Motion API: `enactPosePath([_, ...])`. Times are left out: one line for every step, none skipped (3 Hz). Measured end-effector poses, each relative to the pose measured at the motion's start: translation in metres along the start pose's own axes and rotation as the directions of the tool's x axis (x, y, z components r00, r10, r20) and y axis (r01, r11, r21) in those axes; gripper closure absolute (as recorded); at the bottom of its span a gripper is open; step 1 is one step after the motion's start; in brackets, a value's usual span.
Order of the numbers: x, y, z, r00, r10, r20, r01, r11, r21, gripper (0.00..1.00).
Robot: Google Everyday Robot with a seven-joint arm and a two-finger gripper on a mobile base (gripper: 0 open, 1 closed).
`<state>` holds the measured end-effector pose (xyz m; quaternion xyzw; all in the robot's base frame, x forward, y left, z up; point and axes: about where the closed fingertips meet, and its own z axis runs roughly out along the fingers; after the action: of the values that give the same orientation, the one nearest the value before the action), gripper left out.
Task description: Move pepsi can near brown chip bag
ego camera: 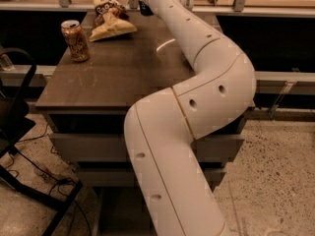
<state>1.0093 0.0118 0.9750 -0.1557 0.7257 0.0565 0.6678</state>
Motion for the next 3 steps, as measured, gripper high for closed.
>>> enactPosePath([0.014,0.004,0.005,0.999,0.037,-0.021,-0.037,0.9993,-0.009,1.00])
enactPosePath([0.029,0.006,0.010,0.995,0.090,-0.042,-0.091,0.9957,-0.020,1.00])
enactPosePath([0.039,0.005,0.013,0.993,0.105,-0.058,-0.106,0.9943,-0.013,1.00])
